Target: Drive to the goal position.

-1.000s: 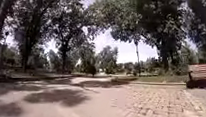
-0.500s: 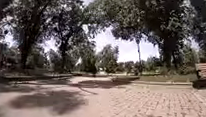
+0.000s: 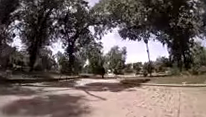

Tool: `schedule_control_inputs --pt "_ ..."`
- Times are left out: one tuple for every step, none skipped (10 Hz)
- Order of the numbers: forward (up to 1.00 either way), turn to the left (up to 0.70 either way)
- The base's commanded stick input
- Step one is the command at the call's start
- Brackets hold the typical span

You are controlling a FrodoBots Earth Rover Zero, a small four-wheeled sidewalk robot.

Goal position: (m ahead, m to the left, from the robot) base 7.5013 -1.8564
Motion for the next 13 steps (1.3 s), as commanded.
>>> schedule_control_inputs --pt "0.7 0.0" --pt "0.7 0.0" --pt "0.7 0.0" --pt "0.7 0.0" --pt "0.7 0.0" --pt "0.7 0.0" --pt "0.7 0.0" --pt "0.7 0.2" --pt "0.7 0.35" --pt "0.7 0.35" --pt "0.7 0.35" --pt "0.7 0.35" --pt "0.7 0.11"
